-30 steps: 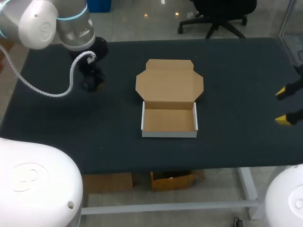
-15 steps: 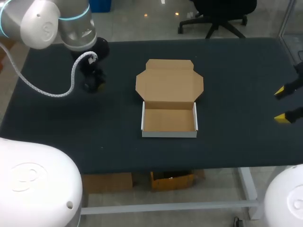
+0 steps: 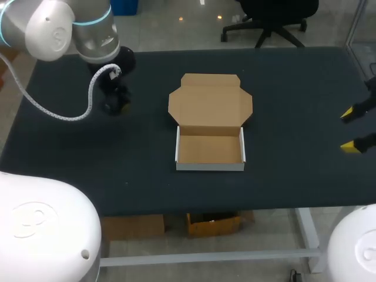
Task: Assemble the packaging by folding the flat box into shape, placing the metal phone stand inside, and closing the box properly
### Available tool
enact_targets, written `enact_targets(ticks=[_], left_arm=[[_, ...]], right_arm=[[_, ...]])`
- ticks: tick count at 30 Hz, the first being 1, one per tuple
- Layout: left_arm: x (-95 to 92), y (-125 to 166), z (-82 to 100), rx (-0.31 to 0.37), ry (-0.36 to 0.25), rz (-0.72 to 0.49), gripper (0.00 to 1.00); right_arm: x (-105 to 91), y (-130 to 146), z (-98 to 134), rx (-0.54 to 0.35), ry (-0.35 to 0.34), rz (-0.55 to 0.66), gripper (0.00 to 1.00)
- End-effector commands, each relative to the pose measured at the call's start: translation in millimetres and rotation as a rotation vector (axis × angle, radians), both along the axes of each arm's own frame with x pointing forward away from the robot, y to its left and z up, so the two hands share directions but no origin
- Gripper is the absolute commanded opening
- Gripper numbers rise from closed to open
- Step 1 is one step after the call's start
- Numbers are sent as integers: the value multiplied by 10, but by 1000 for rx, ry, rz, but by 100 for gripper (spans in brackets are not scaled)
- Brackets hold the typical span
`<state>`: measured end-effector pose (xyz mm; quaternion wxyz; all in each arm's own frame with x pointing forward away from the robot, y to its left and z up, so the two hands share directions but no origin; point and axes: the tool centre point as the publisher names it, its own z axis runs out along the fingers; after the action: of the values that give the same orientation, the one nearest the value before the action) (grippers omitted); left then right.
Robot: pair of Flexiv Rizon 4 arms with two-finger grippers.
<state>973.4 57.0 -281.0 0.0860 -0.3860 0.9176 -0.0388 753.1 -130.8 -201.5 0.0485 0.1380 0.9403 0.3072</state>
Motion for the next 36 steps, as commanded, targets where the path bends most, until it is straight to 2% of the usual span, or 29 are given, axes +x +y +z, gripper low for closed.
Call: enact_targets(ticks=[1, 6, 9, 20, 36], left_arm=[[-7, -3, 16, 4, -1, 1, 0], [-113, -71, -5, -2, -8, -9, 0], [-203, -130, 39, -29, -11, -10, 0], [-513, -557, 157, -9, -52, -68, 0], [-699, -1208, 84, -39, -53, -132, 0]], right_arm=[[2, -3, 3, 2, 0, 2, 100], [2, -3, 3, 2, 0, 2, 100], [2, -3, 3, 2, 0, 2, 100], [2, -3, 3, 2, 0, 2, 100], [2, -3, 3, 2, 0, 2, 100]])
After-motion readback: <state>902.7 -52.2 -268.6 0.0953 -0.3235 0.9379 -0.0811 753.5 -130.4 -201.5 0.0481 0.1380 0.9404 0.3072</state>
